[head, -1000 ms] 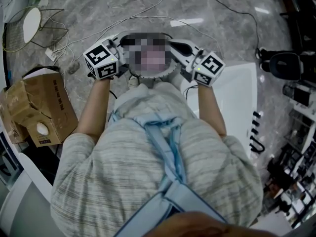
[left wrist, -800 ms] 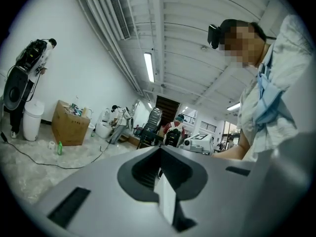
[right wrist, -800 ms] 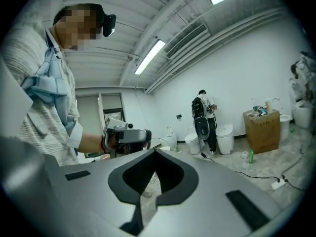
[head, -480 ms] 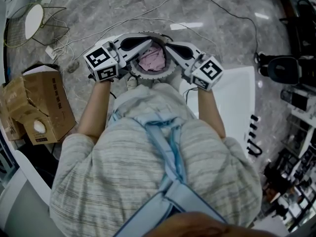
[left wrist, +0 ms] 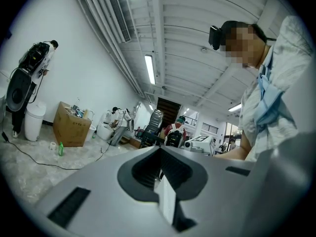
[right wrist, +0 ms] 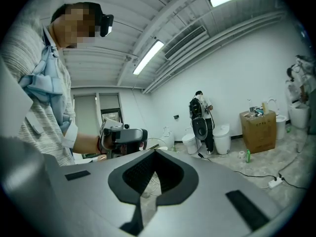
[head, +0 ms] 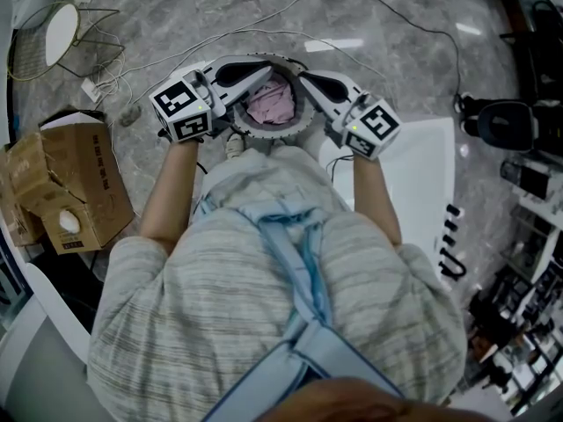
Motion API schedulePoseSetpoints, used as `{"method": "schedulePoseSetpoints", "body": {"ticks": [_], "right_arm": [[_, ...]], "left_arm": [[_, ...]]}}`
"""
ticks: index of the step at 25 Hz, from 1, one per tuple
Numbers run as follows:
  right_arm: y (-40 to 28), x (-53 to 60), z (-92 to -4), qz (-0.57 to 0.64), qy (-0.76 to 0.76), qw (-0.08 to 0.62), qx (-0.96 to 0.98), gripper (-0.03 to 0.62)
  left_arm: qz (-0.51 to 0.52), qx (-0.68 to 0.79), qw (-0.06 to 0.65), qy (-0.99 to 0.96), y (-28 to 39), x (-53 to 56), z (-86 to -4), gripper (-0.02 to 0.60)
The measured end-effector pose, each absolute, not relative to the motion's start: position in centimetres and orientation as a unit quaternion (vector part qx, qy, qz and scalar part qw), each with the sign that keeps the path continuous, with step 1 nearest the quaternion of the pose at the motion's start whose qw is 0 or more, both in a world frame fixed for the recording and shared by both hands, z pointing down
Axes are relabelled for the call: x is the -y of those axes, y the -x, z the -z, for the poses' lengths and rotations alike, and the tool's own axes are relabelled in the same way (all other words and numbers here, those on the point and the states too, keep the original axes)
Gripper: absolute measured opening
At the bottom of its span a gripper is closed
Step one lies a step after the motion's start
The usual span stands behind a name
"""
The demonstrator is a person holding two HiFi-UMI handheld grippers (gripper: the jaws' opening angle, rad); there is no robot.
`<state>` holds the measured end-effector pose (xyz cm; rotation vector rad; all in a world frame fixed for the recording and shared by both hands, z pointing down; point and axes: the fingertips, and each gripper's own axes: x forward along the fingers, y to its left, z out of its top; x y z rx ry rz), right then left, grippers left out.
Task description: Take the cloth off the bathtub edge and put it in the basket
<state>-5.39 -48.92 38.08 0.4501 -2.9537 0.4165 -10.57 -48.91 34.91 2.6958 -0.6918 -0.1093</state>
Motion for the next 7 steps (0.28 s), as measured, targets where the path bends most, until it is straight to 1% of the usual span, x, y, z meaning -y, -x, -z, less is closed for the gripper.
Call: {"method": "schedulePoseSetpoints", "body": {"ticks": [7], "right_arm": [[4.66,48.70,-38.04,-0.139,-0.149,0.060,0.977,0.005]], "left_arm": [[0.037,0.245,0.180,-0.952,10.04,48.49,-35.16,0.004]]}}
